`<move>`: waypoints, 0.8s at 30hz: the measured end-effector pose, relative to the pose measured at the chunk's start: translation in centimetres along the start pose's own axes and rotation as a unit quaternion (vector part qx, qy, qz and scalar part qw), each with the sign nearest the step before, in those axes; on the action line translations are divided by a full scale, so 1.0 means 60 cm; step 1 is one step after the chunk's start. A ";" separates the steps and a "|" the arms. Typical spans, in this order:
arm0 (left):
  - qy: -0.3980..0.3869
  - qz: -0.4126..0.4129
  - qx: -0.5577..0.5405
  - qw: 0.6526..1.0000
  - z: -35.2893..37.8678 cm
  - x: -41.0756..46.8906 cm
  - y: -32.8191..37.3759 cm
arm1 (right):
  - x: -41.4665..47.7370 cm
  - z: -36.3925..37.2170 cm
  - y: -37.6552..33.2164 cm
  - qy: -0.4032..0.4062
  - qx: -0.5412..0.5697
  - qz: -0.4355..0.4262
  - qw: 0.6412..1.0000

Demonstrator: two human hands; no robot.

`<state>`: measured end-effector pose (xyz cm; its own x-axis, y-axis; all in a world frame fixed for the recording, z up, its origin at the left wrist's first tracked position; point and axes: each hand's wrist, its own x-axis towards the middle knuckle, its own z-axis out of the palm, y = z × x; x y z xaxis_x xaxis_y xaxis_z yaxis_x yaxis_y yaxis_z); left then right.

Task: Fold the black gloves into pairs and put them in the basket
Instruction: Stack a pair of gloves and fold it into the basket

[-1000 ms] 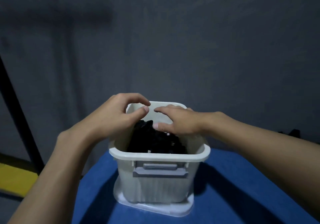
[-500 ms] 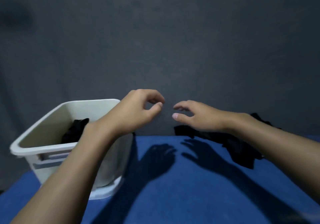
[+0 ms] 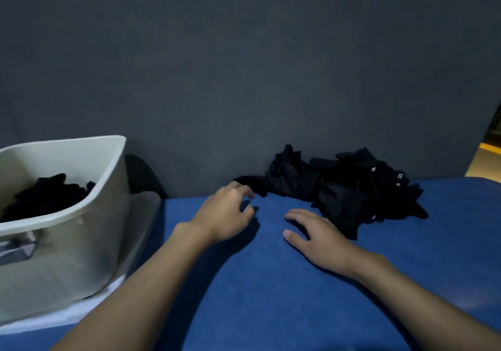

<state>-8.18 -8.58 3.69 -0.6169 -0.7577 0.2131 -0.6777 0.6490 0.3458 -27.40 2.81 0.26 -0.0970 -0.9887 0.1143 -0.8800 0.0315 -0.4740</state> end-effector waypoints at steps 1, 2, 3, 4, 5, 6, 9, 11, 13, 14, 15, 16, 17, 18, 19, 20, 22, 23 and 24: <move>0.001 0.006 0.010 1.000 0.005 0.008 -0.003 | 0.001 0.006 0.001 0.012 -0.022 -0.006 1.000; 0.004 0.010 0.019 1.000 0.009 0.016 -0.006 | 0.002 0.010 0.002 0.020 -0.038 -0.010 0.999; 0.010 0.014 0.029 0.999 0.012 0.024 -0.010 | 0.002 0.013 0.002 0.024 -0.051 -0.015 0.998; 0.020 0.015 0.039 0.999 0.014 0.032 -0.013 | 0.002 0.016 0.003 0.027 -0.059 -0.017 0.998; 0.029 0.014 0.048 0.998 0.015 0.040 -0.016 | 0.001 0.017 0.004 0.030 -0.065 -0.019 0.997; 0.037 0.012 0.055 0.998 0.016 0.048 -0.019 | 0.000 0.018 0.004 0.035 -0.070 -0.020 0.997; 0.026 0.006 0.074 0.997 0.024 0.069 -0.031 | -0.001 0.019 0.003 0.044 -0.075 -0.020 0.996; 0.009 0.000 0.079 0.997 0.034 0.078 -0.041 | -0.001 0.020 0.004 0.044 -0.070 -0.019 0.996; 0.011 -0.005 0.074 0.997 0.046 0.084 -0.050 | -0.001 0.020 0.004 0.045 -0.062 -0.019 0.997; 0.018 -0.007 0.069 0.997 0.050 0.086 -0.054 | -0.001 0.021 0.005 0.045 -0.061 -0.020 0.997; 0.026 -0.009 0.060 0.998 0.053 0.087 -0.057 | -0.001 0.021 0.006 0.045 -0.061 -0.020 0.997; 0.031 -0.012 0.050 0.998 0.055 0.088 -0.059 | -0.001 0.021 0.006 0.046 -0.061 -0.021 0.997; 0.032 -0.014 0.045 0.998 0.056 0.089 -0.061 | -0.002 0.021 0.006 0.046 -0.061 -0.022 0.997; 0.028 -0.014 0.046 0.998 0.056 0.089 -0.061 | -0.002 0.021 0.006 0.048 -0.061 -0.022 0.997; 0.020 -0.013 0.049 0.998 0.055 0.089 -0.063 | -0.002 0.021 0.005 0.049 -0.060 -0.023 0.997; 0.015 -0.009 0.050 0.999 0.054 0.088 -0.064 | -0.002 0.020 0.005 0.049 -0.059 -0.023 0.997; 0.022 0.009 0.037 0.999 0.049 0.085 -0.066 | -0.003 0.020 0.004 0.047 -0.059 -0.026 0.997; 0.036 0.022 0.024 0.999 0.046 0.083 -0.066 | -0.003 0.020 0.004 0.047 -0.058 -0.027 0.997; 0.054 0.036 0.006 0.998 0.041 0.081 -0.062 | -0.003 0.019 0.004 0.048 -0.057 -0.027 0.997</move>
<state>-9.62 -14.52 1.19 -0.6169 -0.7122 0.3350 -0.6390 0.7017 0.3150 -27.07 2.82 -0.89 -0.0867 -0.9711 0.2222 -0.9321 0.0003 -0.3623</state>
